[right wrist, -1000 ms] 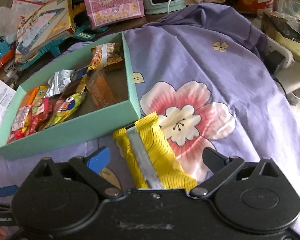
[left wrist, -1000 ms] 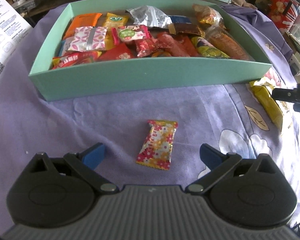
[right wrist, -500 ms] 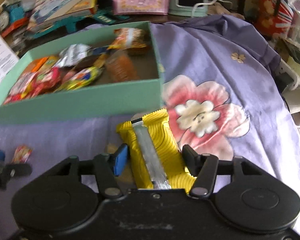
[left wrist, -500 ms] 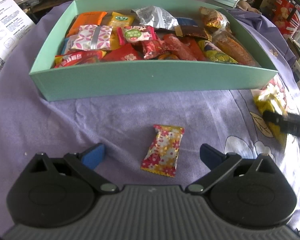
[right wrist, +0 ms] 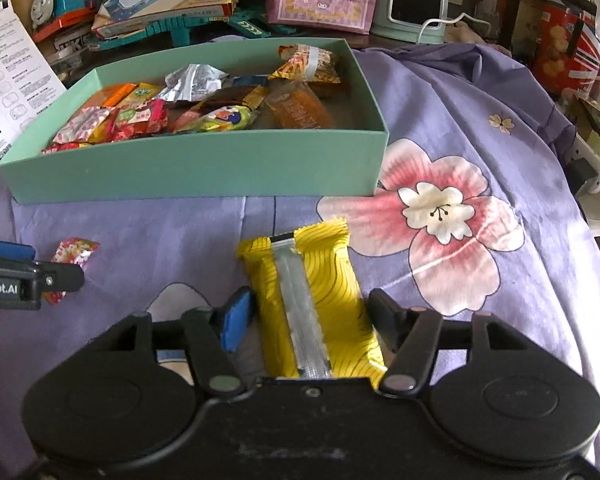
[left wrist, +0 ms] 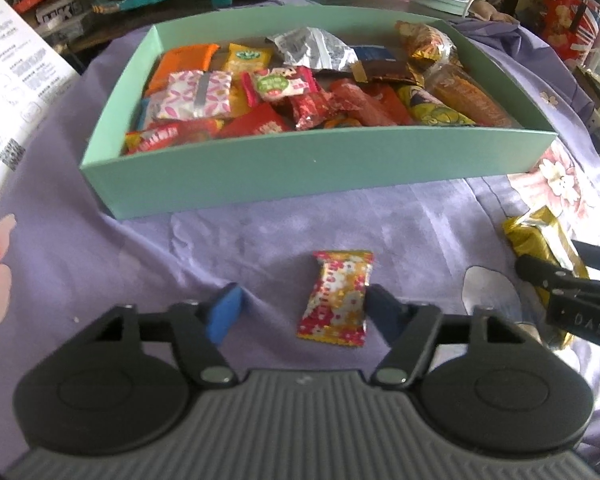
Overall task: Organize snacks
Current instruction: 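Grasp small floral candy with left tool while right tool grasps yellow wafer bar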
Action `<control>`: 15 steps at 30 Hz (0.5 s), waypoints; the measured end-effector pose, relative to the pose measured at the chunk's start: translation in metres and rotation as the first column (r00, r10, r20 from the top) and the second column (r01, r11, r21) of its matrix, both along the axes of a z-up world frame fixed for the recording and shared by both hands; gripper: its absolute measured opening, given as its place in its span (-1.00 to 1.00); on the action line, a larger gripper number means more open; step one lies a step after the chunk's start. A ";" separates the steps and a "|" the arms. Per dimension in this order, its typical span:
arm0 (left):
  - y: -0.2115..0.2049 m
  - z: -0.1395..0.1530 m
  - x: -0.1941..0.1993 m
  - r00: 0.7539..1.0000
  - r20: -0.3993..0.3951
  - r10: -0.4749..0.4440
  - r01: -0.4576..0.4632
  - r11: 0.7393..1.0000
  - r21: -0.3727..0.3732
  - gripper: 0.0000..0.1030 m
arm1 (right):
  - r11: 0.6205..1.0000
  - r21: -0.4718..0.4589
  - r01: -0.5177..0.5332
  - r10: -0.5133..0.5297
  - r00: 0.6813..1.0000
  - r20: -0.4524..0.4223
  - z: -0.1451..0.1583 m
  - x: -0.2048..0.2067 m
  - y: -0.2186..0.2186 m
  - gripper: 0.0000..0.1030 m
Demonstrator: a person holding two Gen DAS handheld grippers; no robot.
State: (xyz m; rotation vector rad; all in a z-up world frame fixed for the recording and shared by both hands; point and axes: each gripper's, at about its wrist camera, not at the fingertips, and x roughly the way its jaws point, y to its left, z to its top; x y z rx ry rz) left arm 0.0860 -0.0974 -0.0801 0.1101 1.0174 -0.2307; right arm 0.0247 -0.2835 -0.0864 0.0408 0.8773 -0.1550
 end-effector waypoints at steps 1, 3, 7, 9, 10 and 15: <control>0.000 0.001 0.000 1.000 0.002 -0.003 0.003 1.000 0.002 0.12 | 1.000 0.006 0.002 -0.002 1.000 -0.002 0.001 0.000 -0.001 0.11; -0.001 0.001 -0.001 1.000 0.006 -0.020 0.020 1.000 0.004 0.00 | 1.000 0.029 0.010 -0.010 1.000 -0.007 0.003 -0.003 -0.004 0.08; -0.009 0.001 -0.005 0.999 0.009 -0.051 0.051 0.999 0.015 -0.24 | 0.997 0.074 0.025 -0.025 1.000 -0.012 0.007 -0.012 -0.008 0.04; -0.014 0.002 -0.008 0.997 0.013 -0.080 0.080 0.997 0.011 -0.45 | 0.993 0.113 0.036 -0.034 0.999 -0.019 0.009 -0.017 -0.011 0.04; -0.016 0.003 -0.009 0.996 0.010 -0.093 0.093 0.996 0.006 -0.48 | 0.991 0.131 0.043 -0.040 0.999 -0.023 0.010 -0.019 -0.013 0.03; -0.018 0.005 -0.014 0.994 -0.015 -0.112 0.111 0.993 -0.036 -0.53 | 0.961 0.252 0.111 -0.104 0.994 -0.040 0.016 -0.032 -0.030 0.03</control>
